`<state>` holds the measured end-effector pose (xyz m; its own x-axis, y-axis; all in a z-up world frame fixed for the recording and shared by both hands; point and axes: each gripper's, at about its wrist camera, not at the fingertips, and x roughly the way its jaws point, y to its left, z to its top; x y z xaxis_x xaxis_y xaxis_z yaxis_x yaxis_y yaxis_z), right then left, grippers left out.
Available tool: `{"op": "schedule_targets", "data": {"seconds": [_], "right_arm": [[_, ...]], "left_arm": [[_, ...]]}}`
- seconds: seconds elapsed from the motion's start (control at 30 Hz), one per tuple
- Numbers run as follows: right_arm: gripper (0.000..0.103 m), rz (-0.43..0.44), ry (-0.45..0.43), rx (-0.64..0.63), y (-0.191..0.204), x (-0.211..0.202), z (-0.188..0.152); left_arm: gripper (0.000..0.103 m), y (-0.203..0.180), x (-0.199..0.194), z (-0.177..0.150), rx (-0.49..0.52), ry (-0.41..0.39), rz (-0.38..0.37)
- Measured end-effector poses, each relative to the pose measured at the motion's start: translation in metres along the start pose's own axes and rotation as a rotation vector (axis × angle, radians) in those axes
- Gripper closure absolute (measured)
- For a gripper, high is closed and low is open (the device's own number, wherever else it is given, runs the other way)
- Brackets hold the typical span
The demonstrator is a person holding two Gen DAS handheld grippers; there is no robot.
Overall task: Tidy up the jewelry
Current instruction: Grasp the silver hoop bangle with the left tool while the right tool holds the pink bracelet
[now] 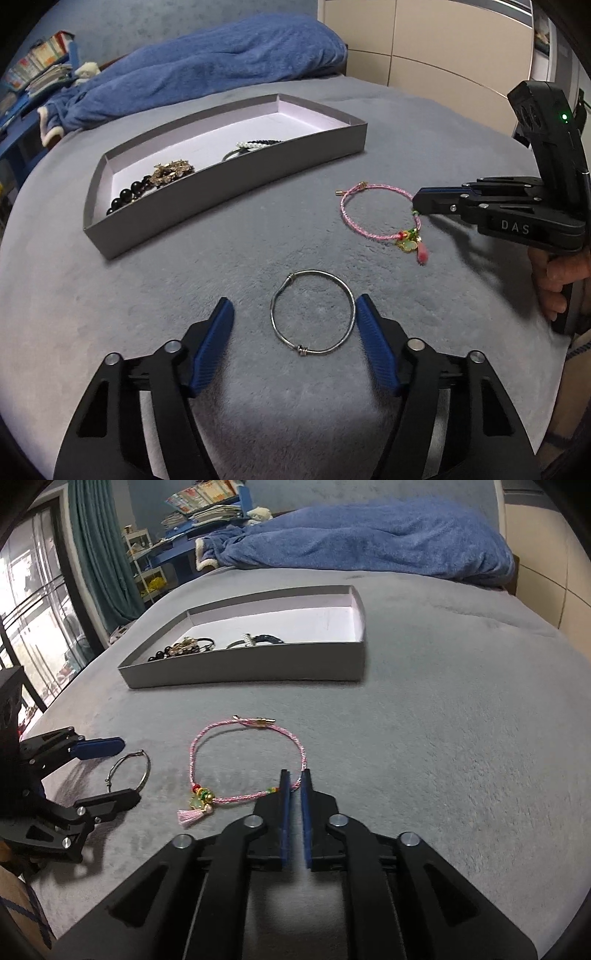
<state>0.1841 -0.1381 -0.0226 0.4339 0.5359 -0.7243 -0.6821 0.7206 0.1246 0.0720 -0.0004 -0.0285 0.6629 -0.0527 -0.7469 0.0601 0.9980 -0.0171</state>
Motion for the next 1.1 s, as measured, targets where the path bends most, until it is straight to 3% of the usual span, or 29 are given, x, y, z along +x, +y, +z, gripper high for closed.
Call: {"op": "schedule_targets", "data": {"seconds": [0.13,0.23,0.3,0.33,0.47,0.57,1.1], "right_arm": [[0.080,0.019,0.016,-0.009,0.004,0.007,0.008],[0.079,0.008,0.039,-0.025,0.009,0.016,0.012],[0.079,-0.001,0.048,-0.038,0.012,0.019,0.011],[0.079,-0.003,0.048,-0.042,0.013,0.020,0.010],[0.094,0.012,0.040,-0.061,0.017,0.018,0.007],[0.099,0.015,0.033,-0.078,0.020,0.016,0.005],[0.100,0.059,-0.016,-0.063,0.019,0.003,0.001]], "left_arm": [[0.040,-0.001,-0.001,-0.001,0.004,-0.003,-0.004],[0.044,-0.001,-0.001,-0.001,0.002,-0.005,-0.007],[0.055,0.000,-0.001,-0.001,-0.001,-0.008,-0.009],[0.055,0.000,-0.002,-0.001,-0.003,-0.012,-0.015],[0.056,0.001,-0.004,-0.001,-0.007,-0.023,-0.025],[0.056,0.000,-0.006,-0.001,-0.008,-0.032,-0.026],[0.056,0.005,-0.010,-0.001,-0.029,-0.054,-0.027]]}}
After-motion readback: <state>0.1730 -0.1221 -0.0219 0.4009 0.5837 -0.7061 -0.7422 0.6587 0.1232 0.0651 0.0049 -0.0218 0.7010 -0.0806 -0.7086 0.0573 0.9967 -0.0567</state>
